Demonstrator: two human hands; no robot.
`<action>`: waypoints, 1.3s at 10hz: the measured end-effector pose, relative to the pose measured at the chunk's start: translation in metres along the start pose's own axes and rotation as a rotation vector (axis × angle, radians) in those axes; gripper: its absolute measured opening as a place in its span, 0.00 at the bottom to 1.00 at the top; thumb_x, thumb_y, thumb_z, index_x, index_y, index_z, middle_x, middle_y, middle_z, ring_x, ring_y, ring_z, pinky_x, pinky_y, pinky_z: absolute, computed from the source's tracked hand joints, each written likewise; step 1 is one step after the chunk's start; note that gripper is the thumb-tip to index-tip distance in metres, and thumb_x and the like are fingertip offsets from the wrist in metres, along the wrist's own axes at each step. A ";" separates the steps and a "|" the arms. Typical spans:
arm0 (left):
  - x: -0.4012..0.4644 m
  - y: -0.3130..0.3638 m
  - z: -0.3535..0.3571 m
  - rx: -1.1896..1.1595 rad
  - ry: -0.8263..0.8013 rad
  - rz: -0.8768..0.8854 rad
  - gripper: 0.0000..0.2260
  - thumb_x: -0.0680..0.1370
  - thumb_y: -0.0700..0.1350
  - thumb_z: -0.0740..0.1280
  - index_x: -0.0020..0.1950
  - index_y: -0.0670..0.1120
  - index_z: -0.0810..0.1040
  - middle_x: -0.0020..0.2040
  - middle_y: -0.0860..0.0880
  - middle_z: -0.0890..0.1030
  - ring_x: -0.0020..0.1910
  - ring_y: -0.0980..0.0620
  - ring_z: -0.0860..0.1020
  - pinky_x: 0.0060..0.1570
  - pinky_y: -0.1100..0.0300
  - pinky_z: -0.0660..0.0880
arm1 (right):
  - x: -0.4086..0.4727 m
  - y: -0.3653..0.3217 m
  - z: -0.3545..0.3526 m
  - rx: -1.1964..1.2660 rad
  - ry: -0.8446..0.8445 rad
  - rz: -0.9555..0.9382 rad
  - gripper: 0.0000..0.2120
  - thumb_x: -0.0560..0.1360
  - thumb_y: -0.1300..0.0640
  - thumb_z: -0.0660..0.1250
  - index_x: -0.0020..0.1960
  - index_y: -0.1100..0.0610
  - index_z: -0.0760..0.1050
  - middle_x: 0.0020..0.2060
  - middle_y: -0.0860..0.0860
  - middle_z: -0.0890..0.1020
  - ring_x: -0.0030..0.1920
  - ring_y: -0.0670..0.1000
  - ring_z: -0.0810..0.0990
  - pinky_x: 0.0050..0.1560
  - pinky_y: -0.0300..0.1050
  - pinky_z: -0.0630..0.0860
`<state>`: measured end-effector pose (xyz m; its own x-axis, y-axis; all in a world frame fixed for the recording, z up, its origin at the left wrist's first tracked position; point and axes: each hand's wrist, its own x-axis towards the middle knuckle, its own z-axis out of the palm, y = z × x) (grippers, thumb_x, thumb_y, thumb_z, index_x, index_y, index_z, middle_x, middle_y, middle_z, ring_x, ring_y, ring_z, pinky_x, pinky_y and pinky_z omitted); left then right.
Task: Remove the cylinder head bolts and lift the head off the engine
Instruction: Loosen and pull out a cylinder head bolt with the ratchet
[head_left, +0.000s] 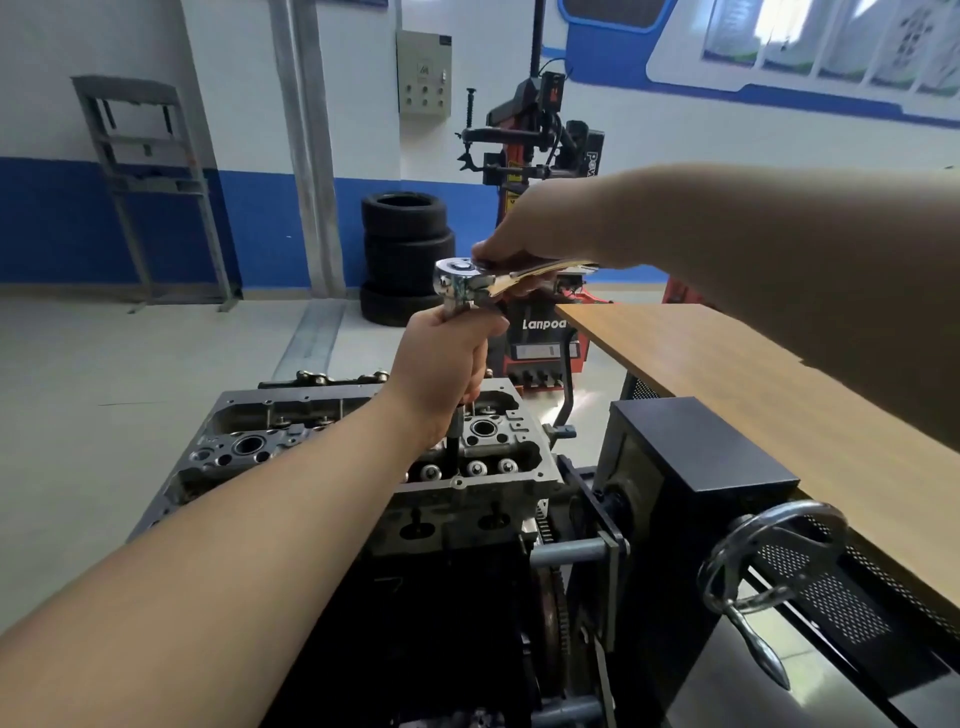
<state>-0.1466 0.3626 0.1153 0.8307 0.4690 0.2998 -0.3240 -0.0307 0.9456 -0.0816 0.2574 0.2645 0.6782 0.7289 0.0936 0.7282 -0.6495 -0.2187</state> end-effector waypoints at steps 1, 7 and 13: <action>0.002 0.000 0.002 0.010 0.010 -0.007 0.16 0.78 0.41 0.68 0.31 0.48 0.69 0.25 0.47 0.64 0.24 0.49 0.60 0.27 0.55 0.59 | -0.001 0.004 -0.003 0.066 -0.045 0.004 0.17 0.86 0.51 0.64 0.60 0.65 0.81 0.53 0.58 0.87 0.43 0.52 0.80 0.37 0.38 0.71; 0.009 -0.008 -0.009 -0.053 -0.015 0.013 0.15 0.76 0.45 0.69 0.31 0.47 0.69 0.25 0.46 0.62 0.25 0.48 0.60 0.30 0.52 0.58 | -0.001 0.054 0.040 -0.098 0.370 -0.587 0.12 0.84 0.49 0.65 0.64 0.52 0.78 0.49 0.44 0.85 0.48 0.47 0.80 0.45 0.29 0.70; 0.005 0.002 0.008 0.031 0.025 0.014 0.09 0.72 0.47 0.66 0.36 0.43 0.71 0.26 0.48 0.63 0.24 0.50 0.58 0.25 0.59 0.56 | -0.009 0.003 0.022 -0.379 0.227 -0.307 0.19 0.82 0.42 0.63 0.62 0.57 0.75 0.44 0.52 0.79 0.39 0.54 0.77 0.39 0.49 0.75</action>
<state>-0.1396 0.3573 0.1193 0.8147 0.4899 0.3102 -0.3210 -0.0646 0.9449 -0.0879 0.2533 0.2413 0.4025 0.8595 0.3150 0.8522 -0.4775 0.2141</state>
